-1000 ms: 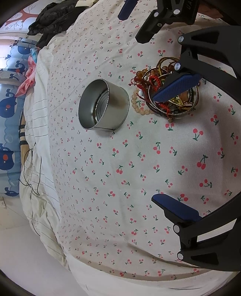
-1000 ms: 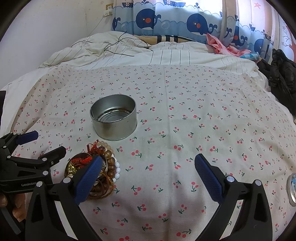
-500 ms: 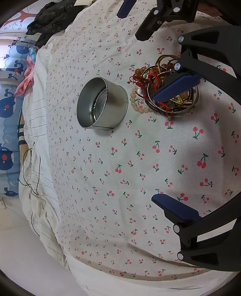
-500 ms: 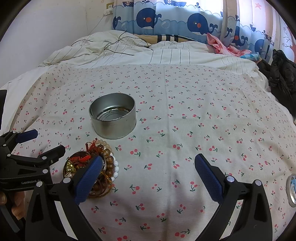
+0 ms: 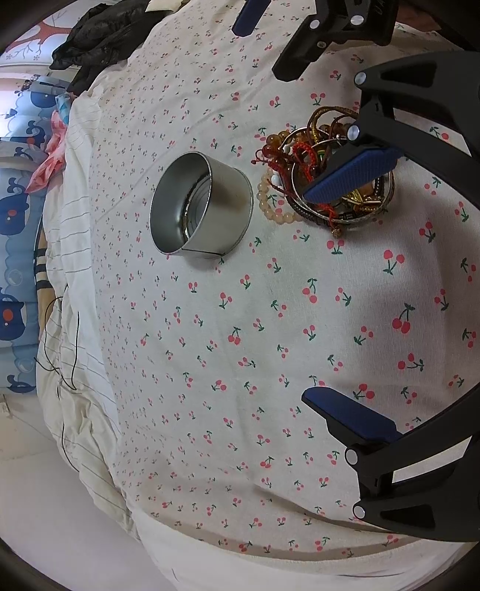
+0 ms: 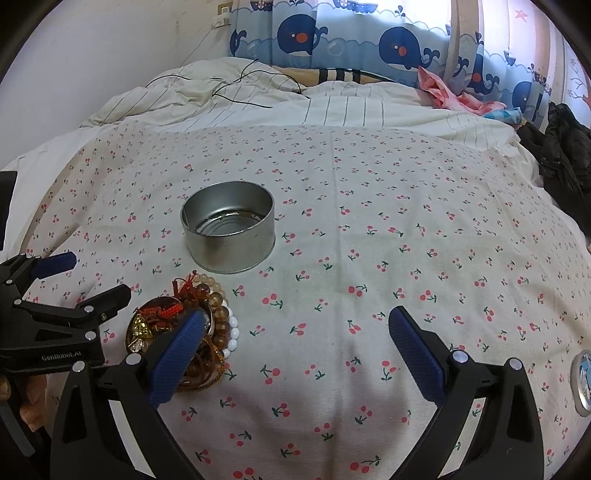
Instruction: Organize jewelry
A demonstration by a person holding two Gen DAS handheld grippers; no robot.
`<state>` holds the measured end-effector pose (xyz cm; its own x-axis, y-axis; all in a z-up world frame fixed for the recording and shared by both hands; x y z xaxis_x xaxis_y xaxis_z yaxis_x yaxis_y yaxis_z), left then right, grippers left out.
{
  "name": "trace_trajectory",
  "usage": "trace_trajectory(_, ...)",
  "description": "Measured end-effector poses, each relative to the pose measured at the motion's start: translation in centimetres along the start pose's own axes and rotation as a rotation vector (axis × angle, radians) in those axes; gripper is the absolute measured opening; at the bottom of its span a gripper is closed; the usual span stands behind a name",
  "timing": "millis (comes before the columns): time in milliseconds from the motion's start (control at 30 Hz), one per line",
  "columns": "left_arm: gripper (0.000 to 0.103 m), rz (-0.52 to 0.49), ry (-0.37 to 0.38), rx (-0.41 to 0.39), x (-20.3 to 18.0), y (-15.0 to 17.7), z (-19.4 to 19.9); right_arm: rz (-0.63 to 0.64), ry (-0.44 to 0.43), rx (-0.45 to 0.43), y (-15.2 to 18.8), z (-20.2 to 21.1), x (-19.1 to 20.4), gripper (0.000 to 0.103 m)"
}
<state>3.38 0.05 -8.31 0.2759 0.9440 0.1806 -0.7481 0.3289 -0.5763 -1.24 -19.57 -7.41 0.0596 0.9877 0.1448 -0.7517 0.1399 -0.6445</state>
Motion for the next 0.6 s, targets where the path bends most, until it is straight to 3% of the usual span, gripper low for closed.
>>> trace_trajectory(500,0.096,0.015,0.048,0.045,1.6,1.4,-0.7,0.126,-0.063,0.067,2.4,-0.6,1.3,0.095)
trace_trajectory(600,0.096,0.001,0.082,0.036,0.8,1.2,-0.4,0.125,-0.084,0.083,2.6,-0.9,1.5,0.089)
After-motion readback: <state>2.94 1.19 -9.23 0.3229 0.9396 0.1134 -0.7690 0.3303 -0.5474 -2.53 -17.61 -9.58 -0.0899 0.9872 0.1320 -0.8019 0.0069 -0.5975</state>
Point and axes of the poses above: each gripper's, at about its wrist camera, not at the fingertips, and z roughly against the way its jaws point, x to its left, y to its underside, the point moved 9 cm from there along -z, roughly the way its jaws point, and after that the axes turned 9 degrees about -z, right-handed, at the moved point
